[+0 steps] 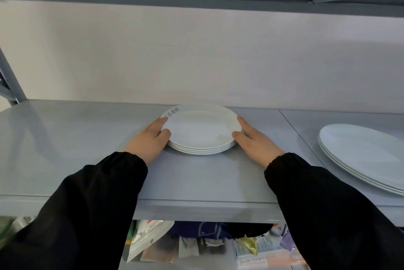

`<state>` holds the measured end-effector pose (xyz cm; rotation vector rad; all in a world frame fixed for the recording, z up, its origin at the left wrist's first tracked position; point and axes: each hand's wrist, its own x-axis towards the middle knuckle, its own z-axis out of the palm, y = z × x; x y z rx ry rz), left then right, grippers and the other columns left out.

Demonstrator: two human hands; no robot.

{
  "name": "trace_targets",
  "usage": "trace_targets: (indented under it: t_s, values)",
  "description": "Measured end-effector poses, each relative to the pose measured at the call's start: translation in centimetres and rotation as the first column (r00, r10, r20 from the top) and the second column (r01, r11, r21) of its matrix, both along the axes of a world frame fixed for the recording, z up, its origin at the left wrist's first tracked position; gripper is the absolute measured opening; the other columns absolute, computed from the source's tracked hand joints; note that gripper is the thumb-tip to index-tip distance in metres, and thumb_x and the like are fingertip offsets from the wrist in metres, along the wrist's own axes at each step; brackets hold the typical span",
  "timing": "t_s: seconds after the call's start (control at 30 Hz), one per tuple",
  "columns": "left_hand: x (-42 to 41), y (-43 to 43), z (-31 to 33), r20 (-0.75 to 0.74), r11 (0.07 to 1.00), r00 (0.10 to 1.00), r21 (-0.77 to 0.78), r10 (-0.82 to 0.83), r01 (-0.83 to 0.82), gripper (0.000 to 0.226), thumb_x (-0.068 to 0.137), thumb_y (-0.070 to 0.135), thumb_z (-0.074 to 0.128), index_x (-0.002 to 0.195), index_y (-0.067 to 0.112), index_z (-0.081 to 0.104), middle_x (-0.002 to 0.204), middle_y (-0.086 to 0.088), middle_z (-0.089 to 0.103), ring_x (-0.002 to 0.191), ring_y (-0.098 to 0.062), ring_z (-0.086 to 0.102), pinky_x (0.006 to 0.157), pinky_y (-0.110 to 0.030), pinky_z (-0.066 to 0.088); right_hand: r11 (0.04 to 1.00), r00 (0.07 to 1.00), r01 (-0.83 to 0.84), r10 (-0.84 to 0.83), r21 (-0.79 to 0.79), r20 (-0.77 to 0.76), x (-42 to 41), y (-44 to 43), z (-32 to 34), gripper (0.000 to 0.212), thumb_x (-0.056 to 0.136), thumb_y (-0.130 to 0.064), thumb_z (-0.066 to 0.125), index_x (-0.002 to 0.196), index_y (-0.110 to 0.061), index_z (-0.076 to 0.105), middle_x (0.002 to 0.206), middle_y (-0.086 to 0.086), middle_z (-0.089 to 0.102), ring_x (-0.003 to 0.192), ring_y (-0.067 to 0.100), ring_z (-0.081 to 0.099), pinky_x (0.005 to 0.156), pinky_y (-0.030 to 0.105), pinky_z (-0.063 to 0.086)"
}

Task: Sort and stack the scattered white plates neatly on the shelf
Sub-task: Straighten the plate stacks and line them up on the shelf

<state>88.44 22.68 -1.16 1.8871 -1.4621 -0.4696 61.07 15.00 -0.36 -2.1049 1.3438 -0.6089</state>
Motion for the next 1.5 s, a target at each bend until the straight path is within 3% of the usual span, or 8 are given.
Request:
trace_targets:
  t_s: [0.13,0.47,0.8,0.97,1.13,1.23,1.33,1.5]
  values:
    - [-0.2,-0.2,-0.3,0.099,0.992,0.995,0.126,-0.021,0.008,0.061,0.089,0.037,0.025,0.15,0.033,0.02,0.158,0.007,0.025,0.141,-0.015,0.026,0.118,-0.042,0.001,0.999,0.999,0.031,-0.03,0.024,-0.036,0.1,0.0,0.0,0.06,0.098,-0.039,0.034,0.154,-0.036,0.011,0.138,0.005,0.05,0.126,0.026,0.044,0.117,0.043,0.021]
    - [-4.1,1.4,0.5,0.227,0.981,0.974,0.185,0.016,-0.06,0.056,0.094,0.039,0.025,0.15,0.037,0.017,0.145,0.009,0.041,0.141,-0.016,0.025,0.114,-0.056,0.0,0.998,0.992,0.058,-0.055,0.024,-0.111,-3.2,2.3,0.6,0.06,0.099,-0.037,0.028,0.154,-0.033,0.005,0.136,0.005,0.048,0.131,0.031,0.038,0.118,0.043,0.008]
    - [-9.1,2.5,-0.1,0.289,0.981,0.953,0.188,-0.096,0.042,0.072,0.075,0.06,0.014,0.145,0.042,0.011,0.132,0.012,0.048,0.135,-0.023,0.026,0.107,-0.059,0.013,0.998,0.972,0.069,-0.069,-0.008,-0.226,-10.1,5.4,0.7,0.057,0.102,-0.041,0.026,0.154,-0.033,0.003,0.143,0.009,0.043,0.135,0.029,0.033,0.113,0.042,0.018]
    - [-11.7,3.0,0.2,0.348,0.978,0.923,0.177,-0.166,0.109,0.048,0.084,0.059,0.018,0.131,0.049,0.018,0.145,0.012,0.039,0.133,-0.024,0.025,0.107,-0.055,0.014,0.997,0.974,0.072,-0.069,0.005,-0.214,-13.4,6.2,0.2,0.062,0.099,-0.053,0.028,0.154,-0.038,0.003,0.151,0.006,0.038,0.135,0.023,0.04,0.104,0.037,0.034]
    - [-12.3,3.2,-0.4,0.273,0.974,0.938,0.137,-0.214,0.182,0.088,0.067,0.078,0.01,0.148,0.042,0.01,0.133,0.01,0.053,0.141,-0.019,0.021,0.11,-0.053,0.007,0.997,0.973,0.07,-0.073,-0.02,-0.22,-15.2,7.0,0.4,0.064,0.1,-0.054,0.027,0.156,-0.032,0.003,0.147,0.002,0.045,0.13,0.021,0.046,0.1,0.033,0.035]
    - [-11.5,3.3,-1.0,0.226,0.958,0.933,0.135,-0.28,0.255,0.109,0.057,0.098,0.019,0.15,0.045,-0.006,0.157,0.008,0.028,0.148,-0.017,0.008,0.115,-0.052,-0.002,0.997,0.979,0.07,-0.075,-0.03,-0.19,-15.3,7.3,0.5,0.064,0.101,-0.053,0.028,0.155,-0.033,0.002,0.145,-0.001,0.048,0.128,0.02,0.048,0.098,0.034,0.039]
    - [-11.4,3.2,-1.1,0.225,0.951,0.924,0.114,-0.308,0.289,0.122,0.049,0.101,0.036,0.147,0.047,-0.013,0.158,0.01,0.024,0.144,-0.019,0.025,0.116,-0.053,0.0,0.998,0.99,0.057,-0.06,-0.024,-0.128,-15.5,7.3,0.5,0.062,0.099,-0.057,0.03,0.153,-0.037,0.008,0.145,-0.005,0.049,0.128,0.019,0.048,0.099,0.035,0.04]
    - [-11.3,3.1,-1.2,0.234,0.958,0.929,0.09,-0.287,0.273,0.126,0.049,0.1,0.041,0.149,0.042,-0.011,0.158,0.01,0.024,0.139,-0.016,0.035,0.117,-0.053,0.002,1.0,0.992,-0.007,0.007,0.0,-0.127,-15.7,7.2,0.3,0.098,0.073,-0.083,0.049,0.15,-0.047,-0.001,0.148,-0.016,0.043,0.128,0.013,0.049,0.1,0.036,0.043]
